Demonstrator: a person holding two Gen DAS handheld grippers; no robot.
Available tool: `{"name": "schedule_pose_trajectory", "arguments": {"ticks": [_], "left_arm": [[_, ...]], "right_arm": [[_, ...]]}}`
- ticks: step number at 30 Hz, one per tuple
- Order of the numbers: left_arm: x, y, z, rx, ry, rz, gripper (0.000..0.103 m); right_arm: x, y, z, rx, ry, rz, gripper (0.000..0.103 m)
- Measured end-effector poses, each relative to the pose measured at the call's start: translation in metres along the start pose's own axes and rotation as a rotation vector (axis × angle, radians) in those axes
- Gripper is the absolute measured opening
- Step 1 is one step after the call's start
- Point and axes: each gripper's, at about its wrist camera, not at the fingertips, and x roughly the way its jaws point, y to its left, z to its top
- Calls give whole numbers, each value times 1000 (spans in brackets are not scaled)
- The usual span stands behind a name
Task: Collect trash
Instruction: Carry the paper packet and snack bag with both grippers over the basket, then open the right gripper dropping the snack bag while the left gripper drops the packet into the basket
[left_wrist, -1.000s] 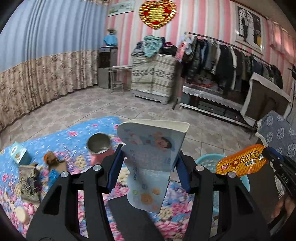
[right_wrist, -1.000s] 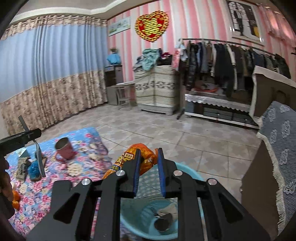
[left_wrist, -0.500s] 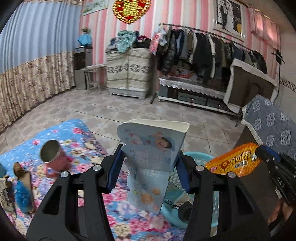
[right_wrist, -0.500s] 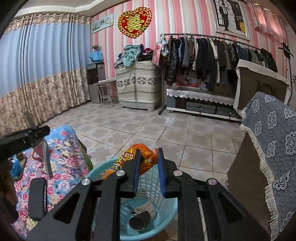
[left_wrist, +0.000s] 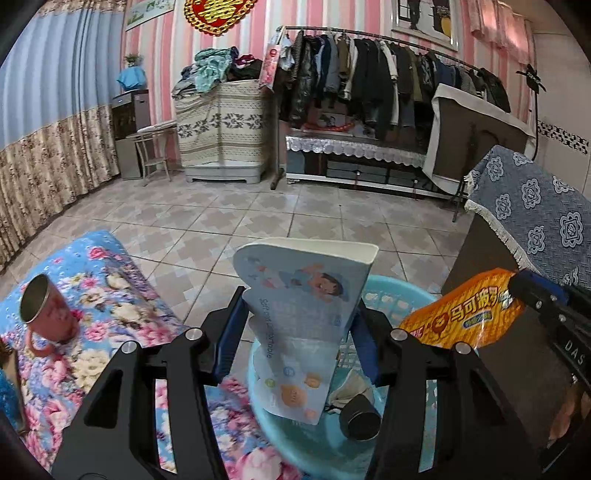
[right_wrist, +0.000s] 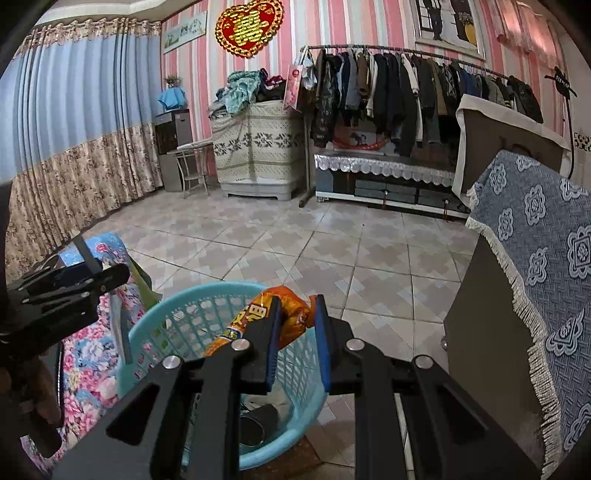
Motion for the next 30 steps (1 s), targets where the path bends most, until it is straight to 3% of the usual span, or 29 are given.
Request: {"name": "schedule_pose_trajectory", "arguments": {"ticks": [2,5,6,10,15,22,24,26,30], "left_arm": [[4,-4,0,14,-5,9,53],[8,-7,-2,28,-5,35,76],[7,-6,-2,25,-13,42,79],[5,2,0,17,-16,62,82],[-9,27,13,-37,-48,90,94],[-25,56,17,-89,-67,133,97],[-29,64,17,-104,-63,148,97],[-33,73,17,-116,-62,161,97],[-47,88,15,-118,-65,206,97]], "right_arm": [[3,-1,-3,3,9,-1,18],[7,0,-7,-2,23,-1,18],[9,1,-8,-4,27,-1,18],[13,4,-10,-4,35,5,18],[19,15,-13,-11,47,18,18],[36,36,-15,-20,83,37,21],[42,41,-16,-14,93,49,31],[47,44,-17,-4,95,48,66],[56,53,-21,-2,109,65,77]]}}
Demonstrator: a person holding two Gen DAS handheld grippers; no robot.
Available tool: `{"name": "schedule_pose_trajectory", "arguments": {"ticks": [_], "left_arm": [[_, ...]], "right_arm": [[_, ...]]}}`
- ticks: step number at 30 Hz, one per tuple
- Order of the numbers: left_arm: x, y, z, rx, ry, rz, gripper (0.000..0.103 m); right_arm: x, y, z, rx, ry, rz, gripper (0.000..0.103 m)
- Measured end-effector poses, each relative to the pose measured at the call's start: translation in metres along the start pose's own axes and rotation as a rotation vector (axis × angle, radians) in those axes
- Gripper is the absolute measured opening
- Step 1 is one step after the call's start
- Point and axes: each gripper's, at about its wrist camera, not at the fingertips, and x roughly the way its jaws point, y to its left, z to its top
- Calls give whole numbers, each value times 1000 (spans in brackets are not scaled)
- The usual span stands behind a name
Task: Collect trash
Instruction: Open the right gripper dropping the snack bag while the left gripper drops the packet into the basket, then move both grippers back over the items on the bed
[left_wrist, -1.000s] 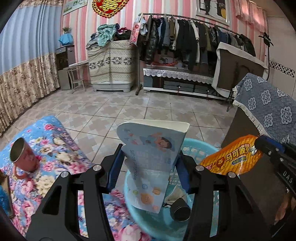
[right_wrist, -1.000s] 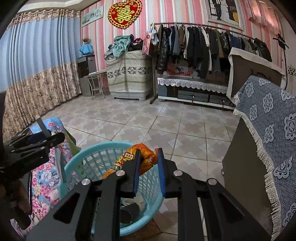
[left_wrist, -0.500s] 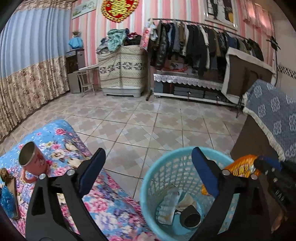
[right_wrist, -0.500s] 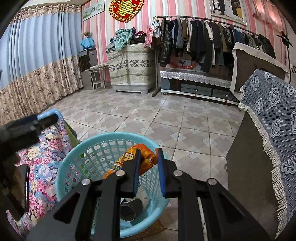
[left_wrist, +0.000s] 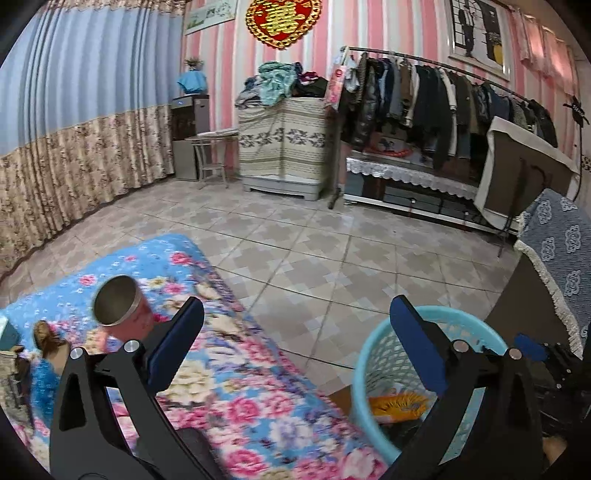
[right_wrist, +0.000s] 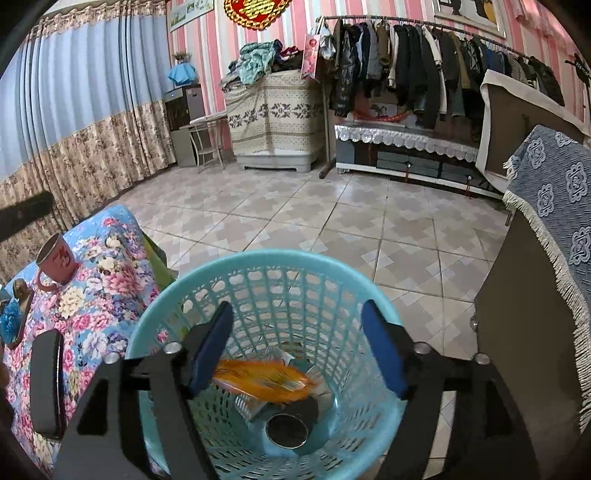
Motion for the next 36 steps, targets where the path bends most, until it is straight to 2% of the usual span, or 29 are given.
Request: {"name": "schedule_pose_trajectory", "arguments": {"ticks": [2,4,14,19,29,36], "left_arm": [[-7,10,0,-6,0,14,97],[-14,18,-1,-12,-3,29,97],[-69,67,-12,-45,-17,106,98],[-108,104,-25,-61,-31,197,98],[-191,187,-64,-123,-63,369,98],[-226,254,-113,-209,-36,481,98]], "right_arm": [[0,2,-1,10,-4,7,86],[-4,4,-2,16,-16,-4,91],[-45,34,13,-26,-96,14,96],[-67,61,11,-42,-135,57,98],[-109,154,-4,-100,-207,213,98],[-125,233,-41,-159,-219,320,98]]}}
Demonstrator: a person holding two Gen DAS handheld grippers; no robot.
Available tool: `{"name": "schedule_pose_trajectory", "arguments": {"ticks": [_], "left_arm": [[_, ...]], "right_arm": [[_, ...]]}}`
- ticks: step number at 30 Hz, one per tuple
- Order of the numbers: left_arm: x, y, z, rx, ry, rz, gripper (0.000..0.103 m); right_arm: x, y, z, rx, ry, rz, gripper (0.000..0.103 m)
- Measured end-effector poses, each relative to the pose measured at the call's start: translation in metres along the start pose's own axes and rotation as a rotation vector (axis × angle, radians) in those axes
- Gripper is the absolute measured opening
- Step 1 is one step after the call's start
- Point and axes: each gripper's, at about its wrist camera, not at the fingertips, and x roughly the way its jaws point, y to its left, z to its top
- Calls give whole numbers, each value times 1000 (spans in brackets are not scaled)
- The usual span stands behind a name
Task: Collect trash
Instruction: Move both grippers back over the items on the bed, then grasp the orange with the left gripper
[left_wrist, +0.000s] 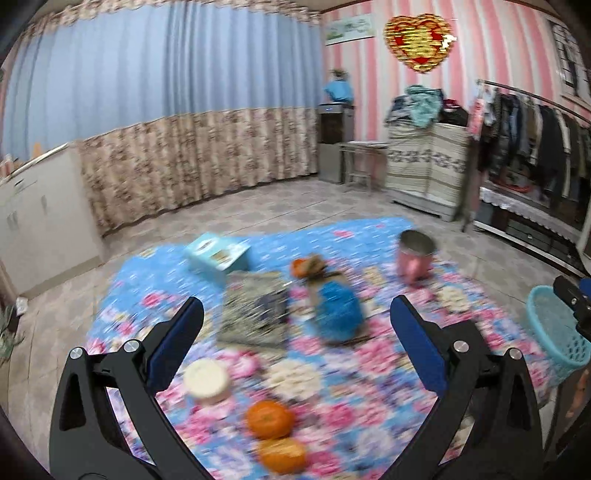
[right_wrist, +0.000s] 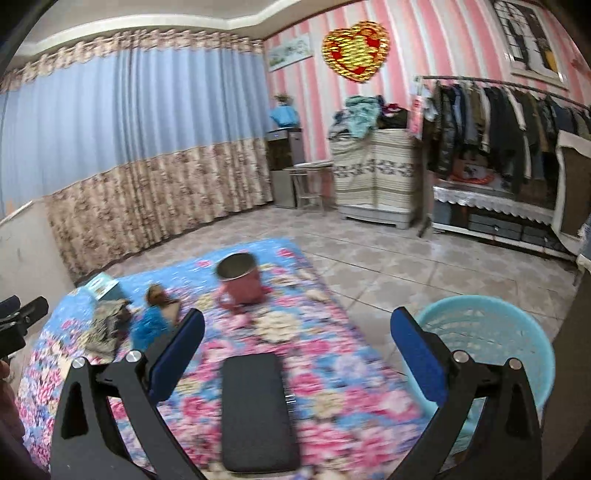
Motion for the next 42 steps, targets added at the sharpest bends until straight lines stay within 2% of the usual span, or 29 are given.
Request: {"name": "schedule_pose_trajectory", "arguments": {"ticks": [5,11,16,20,24,29,31,33,37,40,42], "left_arm": [[12,40,-40,-27,69,57,98],[28,70,-87,-88,147,71,98],[31,62,-107,-110,173,55,98],[27,41,-116,-17,156,40,98],[32,36,-122,-66,187,-23,98],[33,29,-126,-80,208,-83,97],[34,26,-128,-74,220,-113,93],[35,22,-129,-66,238,-156,82],[35,14,-131,-51,261,-230,70],[37,7,-133,-37,290,-289,57],[36,1,-134,-17,299,-317,44]], "right_arm": [[11,45,-30,-49,37,40,98],[23,76,-75,-115,87,75,98],[26,70,-84,-128,108,57,98],[31,55,-85,-91,129,38,98],[34,43,-83,-44,133,17,98],[35,45,-84,-51,136,27,98],[36,46,-85,-58,137,31,98],[37,47,-85,-59,144,31,98],[38,47,-87,-58,149,29,98],[38,46,-87,-56,153,28,98],[38,47,-88,-55,154,26,98]]}}
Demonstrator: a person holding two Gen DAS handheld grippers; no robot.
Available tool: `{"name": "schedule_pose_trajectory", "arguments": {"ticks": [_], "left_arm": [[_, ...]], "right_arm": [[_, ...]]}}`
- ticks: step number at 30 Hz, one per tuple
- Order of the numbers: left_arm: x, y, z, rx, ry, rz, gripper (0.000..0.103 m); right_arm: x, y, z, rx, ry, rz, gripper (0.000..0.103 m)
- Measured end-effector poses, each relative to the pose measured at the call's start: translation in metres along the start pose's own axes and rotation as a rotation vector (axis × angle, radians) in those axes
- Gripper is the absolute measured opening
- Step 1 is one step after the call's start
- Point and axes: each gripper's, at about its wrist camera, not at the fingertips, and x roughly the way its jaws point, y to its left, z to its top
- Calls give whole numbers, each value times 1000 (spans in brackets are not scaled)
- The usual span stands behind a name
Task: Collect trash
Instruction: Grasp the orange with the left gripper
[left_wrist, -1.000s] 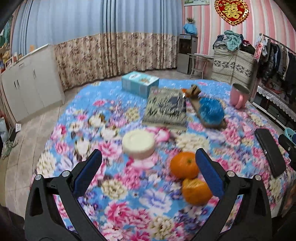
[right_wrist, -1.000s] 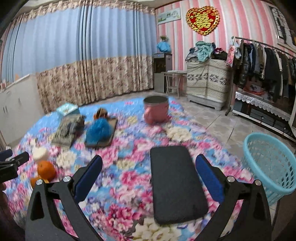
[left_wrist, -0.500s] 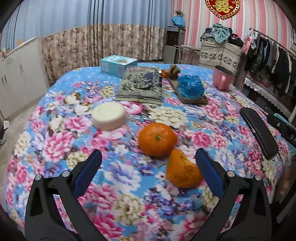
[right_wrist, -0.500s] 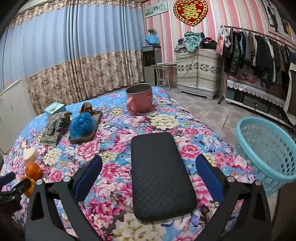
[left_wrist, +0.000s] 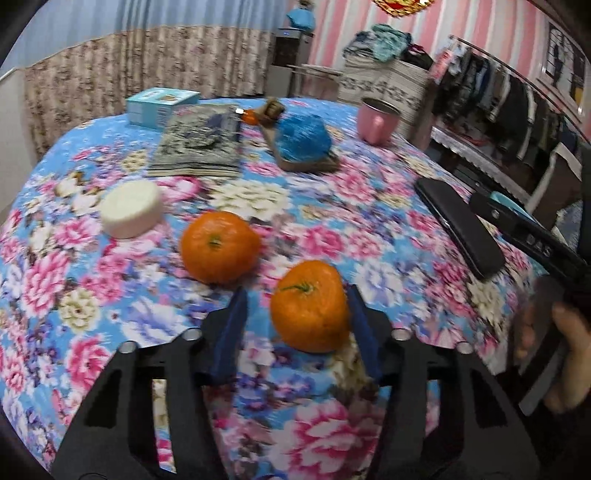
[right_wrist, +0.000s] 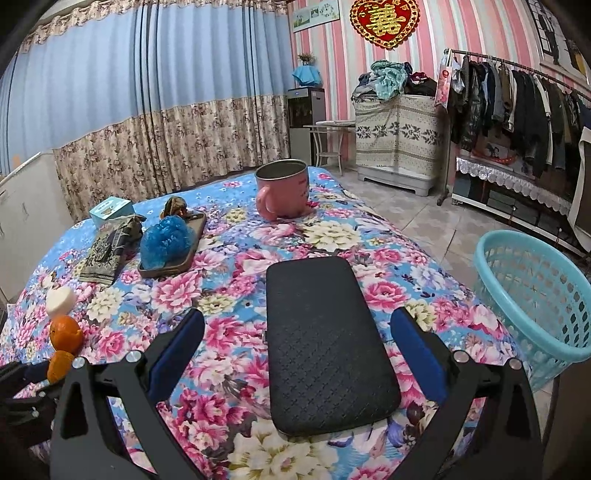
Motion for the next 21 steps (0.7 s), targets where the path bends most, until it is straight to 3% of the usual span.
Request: {"name": "schedule_pose_trajectory", "arguments": {"ticks": [3,9,15,21], "left_arm": [[-2,-6,0,28,-8,-4,37],[-17,6,7,-14,-57,16,33],[-46,47,24,-79,-177,182,33],[-50,95,38,-159,-205,372,33]], "right_arm": [[0,0,0,-4,-2,1,98],[0,2,-2,-13,0,-1,98],[-1,13,-4,-51,6,14,98],[2,42,-5,-96,22,92,98]]}}
